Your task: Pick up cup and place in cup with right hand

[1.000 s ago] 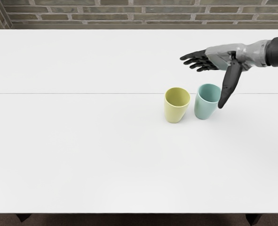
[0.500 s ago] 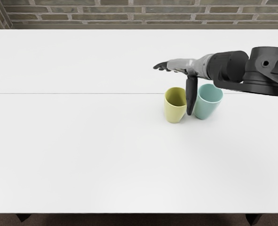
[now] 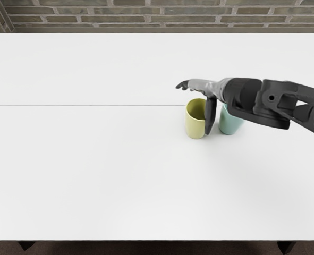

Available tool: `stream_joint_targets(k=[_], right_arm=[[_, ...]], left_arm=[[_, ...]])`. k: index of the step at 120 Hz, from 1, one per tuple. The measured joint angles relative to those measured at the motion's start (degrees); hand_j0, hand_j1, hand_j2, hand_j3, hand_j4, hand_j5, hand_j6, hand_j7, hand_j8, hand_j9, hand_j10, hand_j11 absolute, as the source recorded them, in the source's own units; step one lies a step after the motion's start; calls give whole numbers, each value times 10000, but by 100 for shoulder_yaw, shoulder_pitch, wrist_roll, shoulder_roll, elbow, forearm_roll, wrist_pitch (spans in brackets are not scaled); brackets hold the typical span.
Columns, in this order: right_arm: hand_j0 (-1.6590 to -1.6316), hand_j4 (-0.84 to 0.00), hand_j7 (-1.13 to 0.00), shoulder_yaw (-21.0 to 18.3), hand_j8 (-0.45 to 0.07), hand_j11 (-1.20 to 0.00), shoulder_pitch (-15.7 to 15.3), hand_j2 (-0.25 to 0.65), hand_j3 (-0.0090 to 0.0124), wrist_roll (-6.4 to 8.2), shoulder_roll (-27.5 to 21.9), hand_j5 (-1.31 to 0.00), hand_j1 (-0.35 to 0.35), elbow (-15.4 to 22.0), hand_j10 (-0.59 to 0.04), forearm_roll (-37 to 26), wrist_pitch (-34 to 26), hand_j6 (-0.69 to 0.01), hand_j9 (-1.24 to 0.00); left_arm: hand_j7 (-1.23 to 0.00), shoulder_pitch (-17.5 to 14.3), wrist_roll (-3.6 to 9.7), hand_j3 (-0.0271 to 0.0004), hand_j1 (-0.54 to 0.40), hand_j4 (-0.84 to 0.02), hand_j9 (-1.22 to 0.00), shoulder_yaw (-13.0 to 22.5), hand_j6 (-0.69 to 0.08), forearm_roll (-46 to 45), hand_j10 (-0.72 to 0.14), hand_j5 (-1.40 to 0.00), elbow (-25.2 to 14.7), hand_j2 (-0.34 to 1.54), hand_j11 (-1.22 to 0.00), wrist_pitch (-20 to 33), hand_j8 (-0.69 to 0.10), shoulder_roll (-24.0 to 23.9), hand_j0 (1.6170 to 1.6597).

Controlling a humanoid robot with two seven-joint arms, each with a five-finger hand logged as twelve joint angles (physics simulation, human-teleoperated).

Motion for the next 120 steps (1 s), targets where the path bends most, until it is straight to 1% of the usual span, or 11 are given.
stream_joint_targets(k=[39, 49, 65, 71, 75, 78, 90, 94, 100, 107, 120], right_arm=[[-16581, -2162, -2776, -10, -2166, -2780, -171, -398, 0, 0, 159, -2781, -912, -56, -2155, -254, -281, -2176, -2780], [-16585, -2288, -2949, -12, -2293, -2979, -217, 39, 0, -1, 163, -2979, 40, -80, -2281, -289, -293, -2320, -2978], [-16583, -2375, -3089, -34, -2382, -3143, -246, 589, 0, -2, 168, -3144, 889, -182, -2372, -308, -299, -2425, -3141], [-16573, -2448, -3156, -61, -2459, -3242, -243, -212, 1, -1, 172, -3245, 512, -217, -2447, -320, -300, -2521, -3242], [-16579, -2587, -3267, -75, -2663, -3326, -242, 83, 1, -2, 175, -3343, 604, -231, -2602, -331, -301, -2653, -3332], [-16584, -2709, -3379, -81, -2628, -3423, -240, 797, 1, -3, 178, -3451, 822, -238, -2730, -338, -302, -2770, -3434], [-16581, -3054, -3817, -83, -2425, -3852, -233, 1082, 1, -5, 181, -3931, 915, -247, -3109, -324, -300, -3141, -3893], [-16580, -3142, -3942, -73, -2288, -3969, -232, 946, 0, -3, 179, -4065, 920, -245, -3209, -305, -300, -3229, -4014], [-16576, -3261, -4096, -60, -2597, -4094, -221, 335, 0, -2, 176, -4175, 484, -234, -3315, -266, -303, -3322, -4135], [-16574, -3323, -4233, -6, -2710, -4237, -211, 25, 0, -1, 172, -4311, 437, -221, -3371, -229, -302, -3383, -4269], [-16574, -3436, -4411, 76, -2912, -4422, -202, -80, 0, -1, 167, -4459, 423, -210, -3458, -196, -304, -3477, -4444]], left_arm=[[0, 0, -1, 0, 3490, -2, 0, 0, -3, 0, -1, -1, 0, 0, 0, 0, -2, 0, 16581], [-1, 0, 0, -1, 3490, -2, -1, -1, -2, 0, -1, -1, 0, 0, -1, 0, -2, 0, 16581], [-1, 0, -1, -1, 3490, -2, -1, -1, -2, 0, -1, -1, 0, 0, -1, 0, -2, 0, 16581], [-1, 0, -1, -1, 3489, -2, -1, -1, -2, 0, -1, -2, 0, 1, -1, 0, -2, 0, 16581], [-2, 0, -1, -2, 3489, -1, -2, -2, -2, 0, -1, -2, 0, 2, -2, 0, -2, 0, 16581], [-2, 0, -1, -2, 3488, -1, -2, -1, -2, 1, -1, -3, 0, 3, -3, 0, -2, 0, 16581], [-3, 0, -1, -3, 3487, -1, -3, -2, -2, 1, -1, -4, 0, 4, -4, 0, -1, 0, 16581], [-3, 0, 1, -3, 3488, -1, -3, -1, -2, 1, -1, -4, 0, 3, -4, 0, -1, 0, 16581], [-3, 0, -1, -2, 3488, -1, -3, -1, -2, 0, -1, -3, 0, 3, -3, 0, -1, 0, 16581], [-2, 0, -1, -2, 3489, -2, -2, 1, -2, 0, -1, -2, 0, 2, -2, 0, -2, 0, 16581], [-1, 0, -2, -1, 3489, -2, -1, 1, -2, 0, -1, -1, 0, 1, -1, 0, -2, 0, 16581]])
